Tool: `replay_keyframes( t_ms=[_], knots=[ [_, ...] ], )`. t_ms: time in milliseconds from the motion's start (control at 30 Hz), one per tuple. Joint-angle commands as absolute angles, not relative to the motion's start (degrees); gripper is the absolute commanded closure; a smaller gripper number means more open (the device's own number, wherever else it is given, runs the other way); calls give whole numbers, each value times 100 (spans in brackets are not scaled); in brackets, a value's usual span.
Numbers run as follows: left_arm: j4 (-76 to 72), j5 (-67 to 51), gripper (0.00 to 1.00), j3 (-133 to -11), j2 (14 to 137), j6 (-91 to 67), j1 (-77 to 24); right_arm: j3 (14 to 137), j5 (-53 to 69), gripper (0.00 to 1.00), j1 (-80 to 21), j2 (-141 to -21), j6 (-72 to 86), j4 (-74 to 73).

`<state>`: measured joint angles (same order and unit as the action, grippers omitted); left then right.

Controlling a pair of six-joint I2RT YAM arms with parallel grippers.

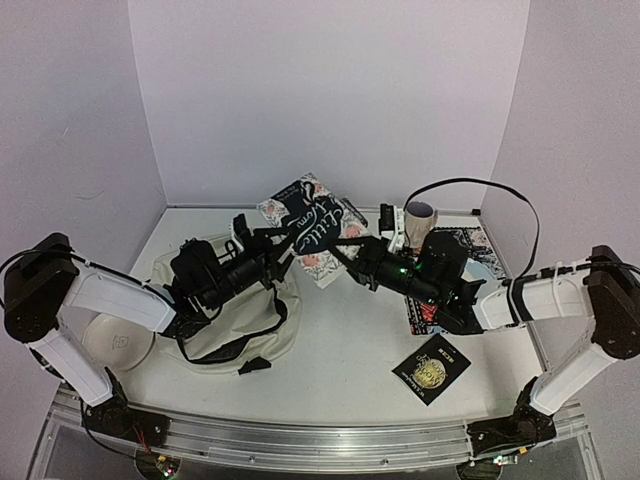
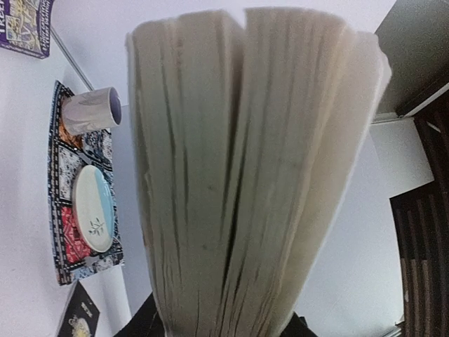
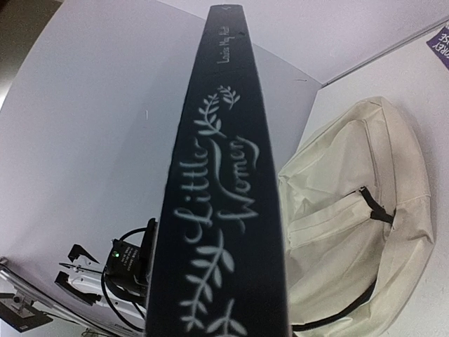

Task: Pack the student bag
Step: Pass from the left arm to the right

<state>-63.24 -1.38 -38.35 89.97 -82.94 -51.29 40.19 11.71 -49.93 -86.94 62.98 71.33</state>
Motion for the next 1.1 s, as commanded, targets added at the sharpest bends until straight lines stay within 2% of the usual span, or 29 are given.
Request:
replay_keyframes(
  t_ms=[0,133,433,567,733,933,1067],
  knots=[
    [-6890,-342,53,-3352,8573,-7792,-4986,3969,1034,100,-4887,-8453,6153,8423],
    [-6172,-695,40,-3004,8173,-7191,-4831,3734,985,100,-4735,-8291,6131,8367],
    [-1938,-479,23,-3459,6702,-4937,-4820,3268,941,100,-4462,-7925,6048,8074],
    [399,-317,13,-4105,6442,-3950,-4825,3168,951,100,-4431,-7766,6033,7802],
    [2559,59,8,-4789,6416,-3059,-4825,3090,994,100,-4430,-7633,5994,7573],
    [3750,228,5,-5286,6734,-2784,-4964,2999,1023,100,-4432,-7529,6051,7432],
    [4432,733,2,-5677,7282,-2823,-5615,2946,1050,100,-4430,-7482,6086,7380]
  ],
)
